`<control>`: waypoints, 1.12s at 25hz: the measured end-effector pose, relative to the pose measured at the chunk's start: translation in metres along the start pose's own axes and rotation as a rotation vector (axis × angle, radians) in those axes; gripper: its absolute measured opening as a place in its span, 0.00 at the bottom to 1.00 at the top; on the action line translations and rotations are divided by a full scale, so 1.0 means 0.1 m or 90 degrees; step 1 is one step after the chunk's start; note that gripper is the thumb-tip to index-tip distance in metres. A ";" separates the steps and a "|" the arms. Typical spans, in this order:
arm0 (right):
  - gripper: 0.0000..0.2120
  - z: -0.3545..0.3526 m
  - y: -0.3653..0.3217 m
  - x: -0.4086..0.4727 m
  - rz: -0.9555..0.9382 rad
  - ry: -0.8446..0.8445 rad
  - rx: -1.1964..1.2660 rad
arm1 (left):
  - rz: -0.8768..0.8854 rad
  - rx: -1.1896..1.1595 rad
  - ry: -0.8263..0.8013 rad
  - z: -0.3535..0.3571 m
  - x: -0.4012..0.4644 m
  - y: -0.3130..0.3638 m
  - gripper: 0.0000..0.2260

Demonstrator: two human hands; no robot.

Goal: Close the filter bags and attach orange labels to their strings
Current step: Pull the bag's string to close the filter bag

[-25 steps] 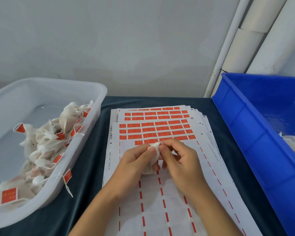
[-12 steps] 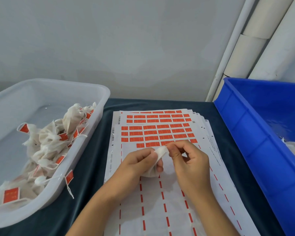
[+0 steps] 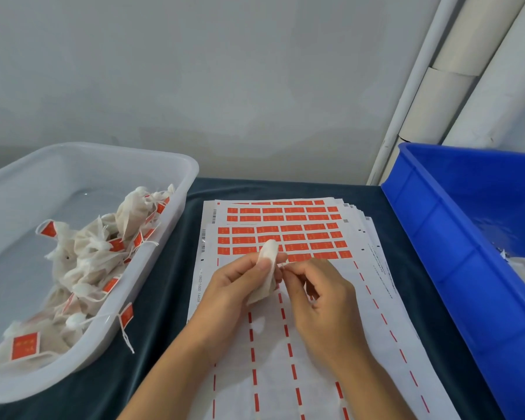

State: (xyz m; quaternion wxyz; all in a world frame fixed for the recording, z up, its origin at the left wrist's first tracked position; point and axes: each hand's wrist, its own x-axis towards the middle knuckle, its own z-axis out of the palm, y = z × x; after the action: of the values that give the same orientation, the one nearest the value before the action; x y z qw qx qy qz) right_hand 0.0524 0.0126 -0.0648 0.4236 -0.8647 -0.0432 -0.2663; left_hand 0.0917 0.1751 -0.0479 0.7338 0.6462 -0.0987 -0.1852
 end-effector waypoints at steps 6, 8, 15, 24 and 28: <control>0.07 -0.03 0.05 0.00 -0.140 0.018 -0.113 | 0.052 0.184 0.062 0.11 0.02 -0.01 0.13; 0.08 -0.05 0.05 0.01 -0.138 0.054 -0.106 | 0.056 0.207 0.036 0.10 0.02 -0.01 0.17; 0.07 -0.07 -0.02 0.03 0.098 -0.039 0.150 | 0.081 0.294 0.008 0.11 0.01 -0.06 0.11; 0.08 -0.07 -0.01 0.04 0.143 -0.011 0.179 | 0.132 0.364 0.153 0.19 0.02 -0.17 0.05; 0.08 -0.14 0.02 0.08 0.230 -0.013 0.261 | 0.190 0.342 0.065 0.18 0.00 -0.12 0.06</control>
State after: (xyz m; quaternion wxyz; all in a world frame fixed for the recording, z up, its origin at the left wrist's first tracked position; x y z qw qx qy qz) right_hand 0.0537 -0.0001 -0.0553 0.6298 -0.7574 0.0545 -0.1638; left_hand 0.0829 0.1576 -0.0574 0.5601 0.8037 -0.2007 -0.0100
